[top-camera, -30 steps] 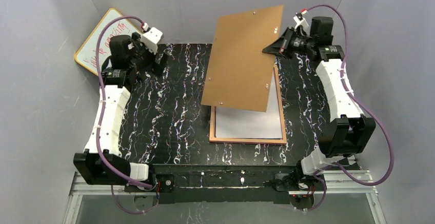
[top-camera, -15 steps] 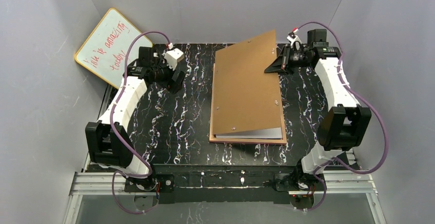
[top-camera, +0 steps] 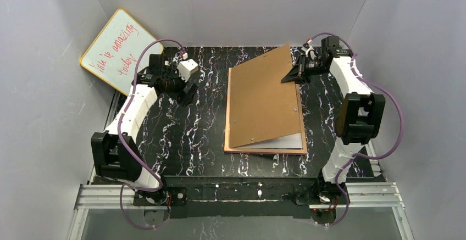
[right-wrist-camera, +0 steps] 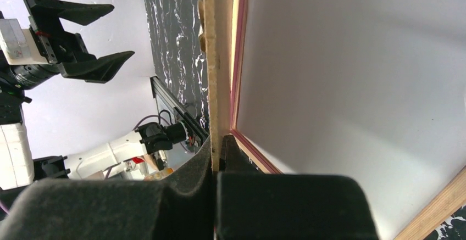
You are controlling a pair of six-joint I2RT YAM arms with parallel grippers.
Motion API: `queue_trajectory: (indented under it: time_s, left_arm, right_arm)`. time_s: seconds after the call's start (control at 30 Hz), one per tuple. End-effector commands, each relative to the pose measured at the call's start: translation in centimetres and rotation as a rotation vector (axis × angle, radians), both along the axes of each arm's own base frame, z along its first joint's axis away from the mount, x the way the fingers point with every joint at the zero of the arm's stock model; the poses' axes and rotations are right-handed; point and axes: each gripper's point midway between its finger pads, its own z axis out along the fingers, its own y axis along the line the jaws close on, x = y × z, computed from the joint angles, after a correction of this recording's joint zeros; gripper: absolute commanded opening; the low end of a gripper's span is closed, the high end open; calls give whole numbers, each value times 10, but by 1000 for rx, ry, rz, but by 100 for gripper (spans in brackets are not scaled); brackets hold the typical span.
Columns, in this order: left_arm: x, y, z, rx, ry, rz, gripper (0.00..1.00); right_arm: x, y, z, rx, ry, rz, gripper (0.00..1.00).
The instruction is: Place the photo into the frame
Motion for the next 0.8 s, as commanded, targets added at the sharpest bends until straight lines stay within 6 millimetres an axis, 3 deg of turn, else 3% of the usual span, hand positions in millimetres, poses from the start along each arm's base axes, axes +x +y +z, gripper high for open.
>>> queue_trajectory:
  time_s: [0.0,0.27,0.77]
  left_arm:
    - [-10,2,3,19,7,-32,98]
    - [-10,2,0,30,20,-45,98]
    - [-11,6,1,60,18,-50,98]
  right_arm:
    - [5,-5,22,73,-46,9,1]
    - [10,-9,14,82,-29,6,1]
    - [1,-7,-8,103,31,23,1]
